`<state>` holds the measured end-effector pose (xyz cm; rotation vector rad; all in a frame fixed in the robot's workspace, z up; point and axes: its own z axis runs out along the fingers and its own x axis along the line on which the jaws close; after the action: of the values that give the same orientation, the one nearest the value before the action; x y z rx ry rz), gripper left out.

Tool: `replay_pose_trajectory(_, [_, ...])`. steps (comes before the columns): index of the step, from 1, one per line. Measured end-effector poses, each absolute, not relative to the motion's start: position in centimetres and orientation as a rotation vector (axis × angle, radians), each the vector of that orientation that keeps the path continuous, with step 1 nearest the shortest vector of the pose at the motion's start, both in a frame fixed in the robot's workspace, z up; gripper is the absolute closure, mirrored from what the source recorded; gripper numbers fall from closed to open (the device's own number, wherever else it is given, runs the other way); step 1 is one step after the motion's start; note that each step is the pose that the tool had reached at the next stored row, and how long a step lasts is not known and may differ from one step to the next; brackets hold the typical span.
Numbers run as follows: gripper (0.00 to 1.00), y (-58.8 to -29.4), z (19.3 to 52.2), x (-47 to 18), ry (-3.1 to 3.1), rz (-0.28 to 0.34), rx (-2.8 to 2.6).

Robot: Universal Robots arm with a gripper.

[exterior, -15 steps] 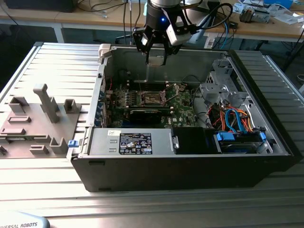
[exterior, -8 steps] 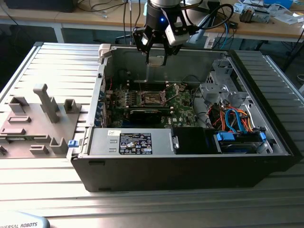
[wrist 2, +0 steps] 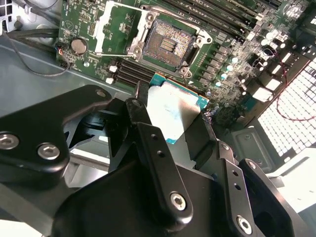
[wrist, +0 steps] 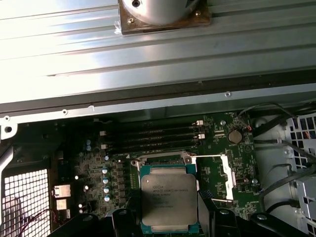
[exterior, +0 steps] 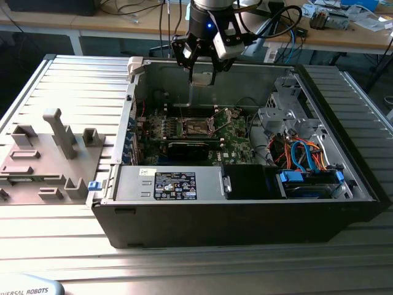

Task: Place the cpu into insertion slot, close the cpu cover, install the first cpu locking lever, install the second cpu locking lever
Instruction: 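Place the cpu into insertion slot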

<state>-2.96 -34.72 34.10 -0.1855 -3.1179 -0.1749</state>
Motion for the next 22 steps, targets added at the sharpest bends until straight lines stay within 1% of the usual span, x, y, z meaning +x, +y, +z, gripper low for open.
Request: replay_pose_trajectory(22, [0.46, -34.72, 33.96, -2.96, -3.119, -0.157, -0.211])
